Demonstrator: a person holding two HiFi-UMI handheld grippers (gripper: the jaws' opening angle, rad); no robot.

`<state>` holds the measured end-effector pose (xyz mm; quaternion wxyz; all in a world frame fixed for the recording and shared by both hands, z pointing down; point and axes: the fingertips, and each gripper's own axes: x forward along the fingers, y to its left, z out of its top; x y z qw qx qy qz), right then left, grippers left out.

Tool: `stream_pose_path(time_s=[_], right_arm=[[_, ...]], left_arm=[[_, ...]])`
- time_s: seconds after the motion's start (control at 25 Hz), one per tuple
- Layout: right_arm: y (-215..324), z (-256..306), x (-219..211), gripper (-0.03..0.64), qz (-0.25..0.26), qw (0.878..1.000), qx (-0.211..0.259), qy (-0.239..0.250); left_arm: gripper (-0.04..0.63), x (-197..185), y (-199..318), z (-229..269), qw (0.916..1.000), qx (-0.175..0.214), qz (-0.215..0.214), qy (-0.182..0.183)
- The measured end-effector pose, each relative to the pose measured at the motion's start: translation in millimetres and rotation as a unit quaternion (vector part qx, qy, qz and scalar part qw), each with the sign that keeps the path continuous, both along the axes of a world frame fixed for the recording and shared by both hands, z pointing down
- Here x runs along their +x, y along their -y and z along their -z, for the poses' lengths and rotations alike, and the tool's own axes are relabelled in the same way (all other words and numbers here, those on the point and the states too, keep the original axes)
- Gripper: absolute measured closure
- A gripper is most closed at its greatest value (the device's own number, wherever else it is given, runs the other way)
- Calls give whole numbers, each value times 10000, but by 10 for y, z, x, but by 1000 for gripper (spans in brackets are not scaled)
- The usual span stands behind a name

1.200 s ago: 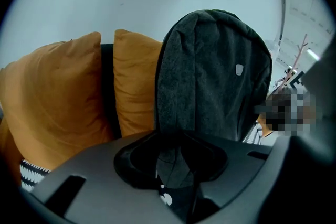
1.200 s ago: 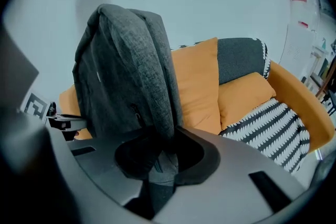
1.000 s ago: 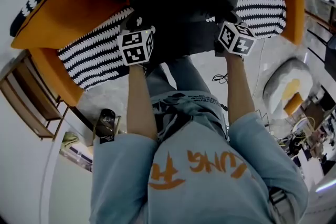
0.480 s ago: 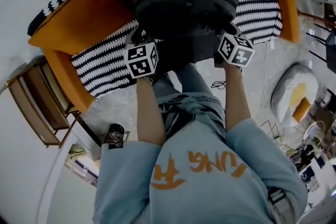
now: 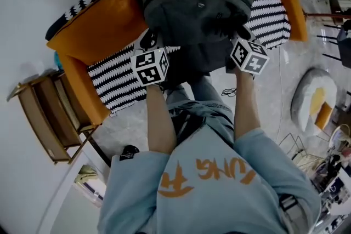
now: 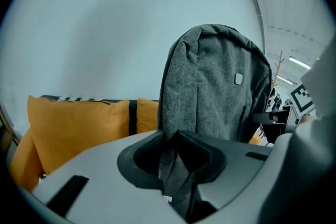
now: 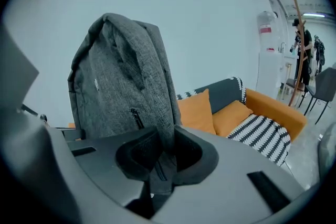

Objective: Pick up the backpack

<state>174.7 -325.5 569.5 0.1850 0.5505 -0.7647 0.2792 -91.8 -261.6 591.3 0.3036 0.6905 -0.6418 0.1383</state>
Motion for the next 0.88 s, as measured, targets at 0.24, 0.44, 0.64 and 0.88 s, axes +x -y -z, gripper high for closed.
stream_pose_path(time_s=[0.24, 0.44, 0.64, 0.88], right_arm=[[-254, 469, -58, 575, -77, 9992, 382, 63], [-448, 787, -147, 578, -99, 9973, 729, 66], [-567, 1215, -199, 580, -99, 9932, 1160, 20], [-650, 1767, -100, 580, -149, 9838, 1783, -62]], left_arm=[[503, -96, -118, 545, 9986, 486, -177, 95], [508, -205, -237, 932, 9954, 878, -355, 117], [511, -264, -316, 1342, 9907, 1273, -468, 111], [512, -166, -322, 1844, 9821, 1759, -662, 165]])
